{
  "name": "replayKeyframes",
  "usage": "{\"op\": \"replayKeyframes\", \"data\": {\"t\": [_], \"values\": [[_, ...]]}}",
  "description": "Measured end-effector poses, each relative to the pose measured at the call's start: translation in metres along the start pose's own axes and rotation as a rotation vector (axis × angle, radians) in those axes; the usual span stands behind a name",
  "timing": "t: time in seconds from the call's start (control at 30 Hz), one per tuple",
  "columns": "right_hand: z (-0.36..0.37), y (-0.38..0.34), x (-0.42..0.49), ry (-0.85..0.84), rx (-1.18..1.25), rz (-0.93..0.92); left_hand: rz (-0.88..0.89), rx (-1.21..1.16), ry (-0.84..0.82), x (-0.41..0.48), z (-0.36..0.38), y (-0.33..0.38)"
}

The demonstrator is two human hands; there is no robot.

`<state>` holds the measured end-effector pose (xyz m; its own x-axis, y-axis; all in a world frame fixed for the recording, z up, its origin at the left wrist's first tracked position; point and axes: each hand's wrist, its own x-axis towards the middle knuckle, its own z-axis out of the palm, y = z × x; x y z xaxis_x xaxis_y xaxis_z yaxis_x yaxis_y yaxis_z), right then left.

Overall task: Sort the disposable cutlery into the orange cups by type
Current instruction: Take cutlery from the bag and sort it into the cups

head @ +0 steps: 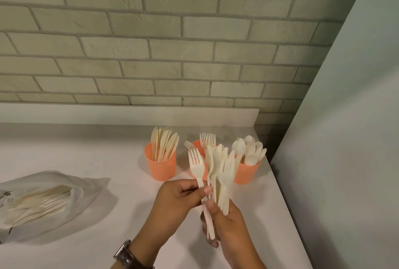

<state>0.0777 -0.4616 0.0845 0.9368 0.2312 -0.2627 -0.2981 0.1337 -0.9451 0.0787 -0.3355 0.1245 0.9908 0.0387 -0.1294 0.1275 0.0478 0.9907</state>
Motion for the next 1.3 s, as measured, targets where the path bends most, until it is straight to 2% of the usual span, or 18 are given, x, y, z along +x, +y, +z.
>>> {"op": "replayKeyframes", "data": {"t": [0.2,0.43,0.5,0.63,0.7,0.9,1.0,1.1,1.3], "values": [[-0.009,0.000,0.003,0.009,0.183,0.017,-0.013,-0.006,-0.033,0.007,0.005,0.002],[-0.021,0.001,0.008,0.104,0.107,-0.019,-0.024,0.002,0.021,0.011,0.012,-0.002],[-0.025,0.004,0.010,0.153,0.078,-0.020,0.021,0.004,0.086,0.017,0.009,0.005],[-0.033,0.007,0.012,0.231,0.029,-0.029,0.188,0.102,0.354,0.055,-0.008,0.022],[-0.035,0.006,0.012,0.251,0.029,-0.037,0.249,0.173,0.406,0.082,-0.012,0.024],[-0.035,0.000,0.012,0.260,-0.017,-0.079,0.282,0.583,0.337,0.138,0.008,-0.010],[-0.035,0.000,0.012,0.262,-0.025,-0.083,0.178,0.670,0.256,0.143,0.013,-0.019],[-0.035,0.000,0.012,0.268,-0.021,-0.080,0.154,0.682,0.251,0.137,0.008,-0.017],[-0.032,0.002,0.012,0.281,-0.031,-0.079,0.262,0.532,0.324,0.090,-0.002,0.002]]}}
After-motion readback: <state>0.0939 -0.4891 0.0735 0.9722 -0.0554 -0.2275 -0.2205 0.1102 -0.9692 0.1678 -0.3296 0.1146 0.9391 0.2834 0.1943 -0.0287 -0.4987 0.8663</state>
